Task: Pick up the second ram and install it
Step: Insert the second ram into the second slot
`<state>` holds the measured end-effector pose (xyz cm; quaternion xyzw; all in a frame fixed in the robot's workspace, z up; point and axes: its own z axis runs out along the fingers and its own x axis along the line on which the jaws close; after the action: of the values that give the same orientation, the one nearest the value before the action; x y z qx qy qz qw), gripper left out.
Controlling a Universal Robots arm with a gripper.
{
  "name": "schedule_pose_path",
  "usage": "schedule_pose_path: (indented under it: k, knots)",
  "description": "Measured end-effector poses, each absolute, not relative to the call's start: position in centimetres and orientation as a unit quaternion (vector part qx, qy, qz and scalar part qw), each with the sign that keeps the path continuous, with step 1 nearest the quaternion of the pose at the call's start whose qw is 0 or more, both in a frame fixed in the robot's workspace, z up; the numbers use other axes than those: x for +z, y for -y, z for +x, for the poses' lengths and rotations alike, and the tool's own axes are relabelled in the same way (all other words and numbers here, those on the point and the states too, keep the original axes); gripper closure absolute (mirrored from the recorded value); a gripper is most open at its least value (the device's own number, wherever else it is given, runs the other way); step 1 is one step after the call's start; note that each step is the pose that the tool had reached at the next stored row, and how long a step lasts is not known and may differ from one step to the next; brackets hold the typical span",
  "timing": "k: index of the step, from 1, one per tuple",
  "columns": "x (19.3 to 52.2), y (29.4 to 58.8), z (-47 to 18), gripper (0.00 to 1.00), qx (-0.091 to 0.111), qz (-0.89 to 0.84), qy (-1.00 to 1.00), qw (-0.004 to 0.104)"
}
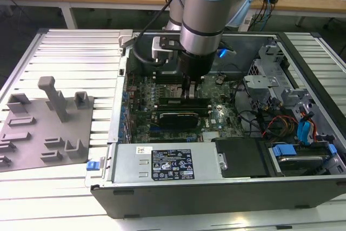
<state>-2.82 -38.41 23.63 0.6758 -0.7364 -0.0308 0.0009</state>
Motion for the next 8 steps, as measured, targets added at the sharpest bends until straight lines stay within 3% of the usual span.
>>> schedule_pose_path:
  k: [4, 8]
  knots:
    - [22.88, 38.15, -2.79, 0.86, -0.031, 0.676, 0.736, 0.001]
    - [22.86, 38.14, -2.90, 0.86, -0.039, 0.676, 0.736, -0.006]
